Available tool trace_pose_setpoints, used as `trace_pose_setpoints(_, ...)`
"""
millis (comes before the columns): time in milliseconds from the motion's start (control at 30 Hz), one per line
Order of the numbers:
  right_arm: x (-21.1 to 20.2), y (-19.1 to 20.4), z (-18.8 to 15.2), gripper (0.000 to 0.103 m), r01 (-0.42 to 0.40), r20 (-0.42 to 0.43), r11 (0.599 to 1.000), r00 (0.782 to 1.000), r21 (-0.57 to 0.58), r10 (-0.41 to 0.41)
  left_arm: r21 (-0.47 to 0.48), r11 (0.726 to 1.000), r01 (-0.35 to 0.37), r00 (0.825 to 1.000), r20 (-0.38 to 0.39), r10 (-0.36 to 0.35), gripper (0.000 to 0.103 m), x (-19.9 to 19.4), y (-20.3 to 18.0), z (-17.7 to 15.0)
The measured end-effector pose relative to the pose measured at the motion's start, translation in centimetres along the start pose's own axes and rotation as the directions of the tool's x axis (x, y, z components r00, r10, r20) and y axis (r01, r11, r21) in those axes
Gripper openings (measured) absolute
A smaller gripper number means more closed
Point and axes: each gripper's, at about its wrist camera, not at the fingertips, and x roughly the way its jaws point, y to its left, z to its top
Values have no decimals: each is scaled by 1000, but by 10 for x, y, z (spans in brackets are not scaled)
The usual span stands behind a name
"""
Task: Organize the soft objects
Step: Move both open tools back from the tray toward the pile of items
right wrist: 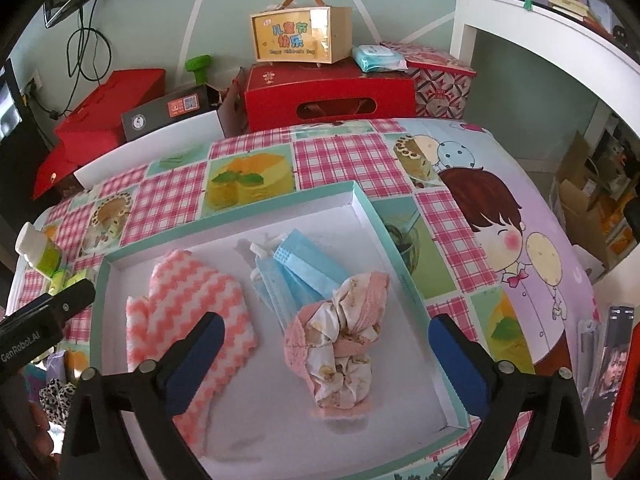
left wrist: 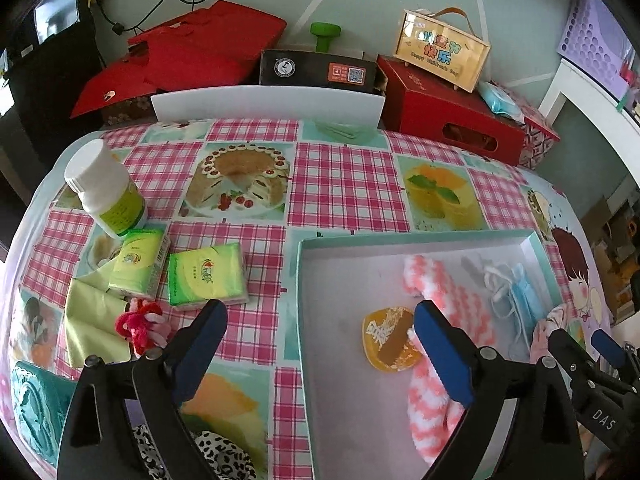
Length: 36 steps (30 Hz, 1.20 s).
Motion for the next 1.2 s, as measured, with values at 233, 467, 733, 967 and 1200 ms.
trace_pose_setpoints(233,-1,4,1,103,-6,4,1000,1000,-13,6,-9,1000,7,1000,11,-7,95,-4,4,3)
trace_pose_setpoints(467,-4,12,3,103,-26,6,1000,1000,-11,27,-16,1000,-9,1000,26,10,95,-17,14,9)
trace_pose_setpoints(733,-13,44,6,103,-110,28,993,993,-43,111,-74,990,-119,987,99,126,95,-48,57,23)
trace_pose_setpoints(967,-16,71,4,103,-152,32,984,987,-90,155,-216,955,-205,965,120,235,95,-72,123,29)
trace_pose_setpoints(1200,-15,97,0,103,-193,23,973,980,-124,197,-364,904,-225,962,66,266,95,-74,189,20)
